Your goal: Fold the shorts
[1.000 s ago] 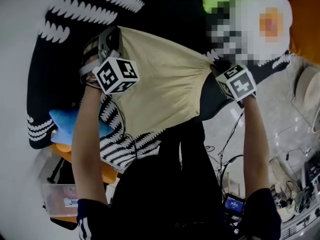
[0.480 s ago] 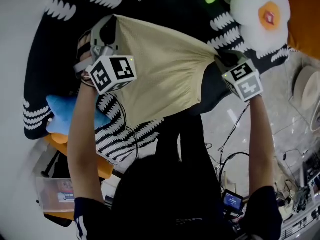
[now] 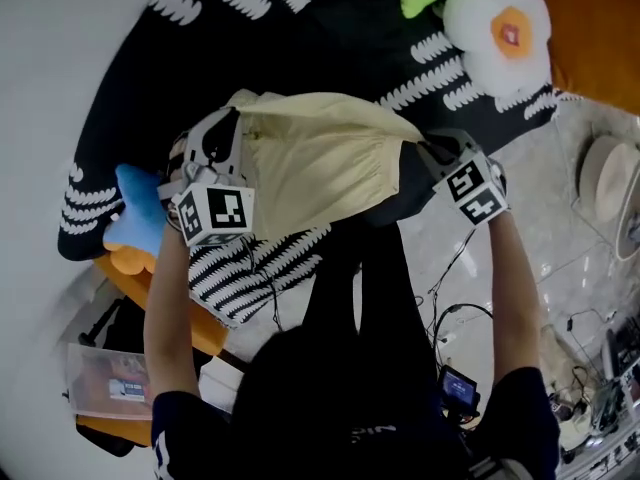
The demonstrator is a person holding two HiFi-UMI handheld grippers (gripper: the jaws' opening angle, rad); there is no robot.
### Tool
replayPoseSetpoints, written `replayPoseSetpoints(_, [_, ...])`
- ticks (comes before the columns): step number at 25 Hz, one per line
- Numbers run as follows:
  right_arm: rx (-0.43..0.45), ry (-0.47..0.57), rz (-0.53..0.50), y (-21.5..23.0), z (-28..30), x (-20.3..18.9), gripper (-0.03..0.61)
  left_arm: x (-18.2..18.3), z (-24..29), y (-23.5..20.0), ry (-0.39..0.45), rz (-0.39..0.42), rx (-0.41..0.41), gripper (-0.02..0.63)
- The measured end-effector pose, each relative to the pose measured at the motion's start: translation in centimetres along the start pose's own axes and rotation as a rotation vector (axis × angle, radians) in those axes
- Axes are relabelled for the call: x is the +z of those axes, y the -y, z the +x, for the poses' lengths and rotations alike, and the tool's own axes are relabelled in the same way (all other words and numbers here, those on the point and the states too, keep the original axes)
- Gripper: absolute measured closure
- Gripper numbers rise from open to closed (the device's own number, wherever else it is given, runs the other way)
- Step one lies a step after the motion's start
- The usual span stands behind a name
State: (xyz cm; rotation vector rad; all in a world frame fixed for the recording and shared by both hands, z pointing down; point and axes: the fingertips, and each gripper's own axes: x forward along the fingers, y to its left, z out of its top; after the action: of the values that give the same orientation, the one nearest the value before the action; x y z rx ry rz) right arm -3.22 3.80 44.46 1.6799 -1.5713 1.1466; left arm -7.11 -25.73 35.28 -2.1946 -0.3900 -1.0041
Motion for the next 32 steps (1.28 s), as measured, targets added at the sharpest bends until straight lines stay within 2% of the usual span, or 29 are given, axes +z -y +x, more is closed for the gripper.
replayPoseSetpoints(2, [-0.008,-0.010,-0.060,-1.4,-0.3,-0.7,0.523,-0.8,-2.0,2.0,-0.008,-0.010,-0.036,0.594])
replayPoseSetpoints(5, [-0.028,-0.027,-0.172,-3.7,-0.6,-1.8,0.525,-2.6,-5.0,5.0,-0.024,0.016,-0.080,0.594])
replayPoseSetpoints(11, [-0.026,-0.081,-0.350,-9.5,0.3,-4.4,0.526,-8.1,-9.4,11.5,-0.088,0.018,-0.161,0.594])
replayPoseSetpoints(15, [-0.019,-0.158,-0.534,-12.0,2.8,-7.7,0.526,-12.0,-9.3,18.1,-0.153,0.105,-0.259,0.592])
replayPoseSetpoints(17, [-0.023,-0.184,-0.590,-12.9,4.1,-9.1,0.528,-13.7,-9.3,21.2,-0.179,0.154,-0.316,0.592])
replayPoseSetpoints(21, [-0.049,-0.217,-0.648,-13.1,5.8,-11.2,0.528,-15.6,-9.6,25.8,-0.229,0.162,-0.400,0.592])
replayPoseSetpoints(25, [-0.042,-0.259,-0.702,-13.9,6.9,-12.4,0.526,-18.0,-10.3,28.7,-0.280,0.190,-0.421,0.594])
replayPoseSetpoints(28, [-0.022,-0.288,-0.771,-14.5,7.4,-13.0,0.525,-20.4,-10.7,30.3,-0.351,0.207,-0.458,0.612])
replayPoseSetpoints(30, [-0.016,-0.303,-0.783,-14.5,7.6,-13.5,0.525,-21.8,-10.8,31.2,-0.396,0.184,-0.482,0.612])
replayPoseSetpoints(32, [0.003,-0.315,-0.751,-14.8,7.8,-13.8,0.513,-22.6,-10.5,31.3,-0.429,0.095,-0.478,0.612])
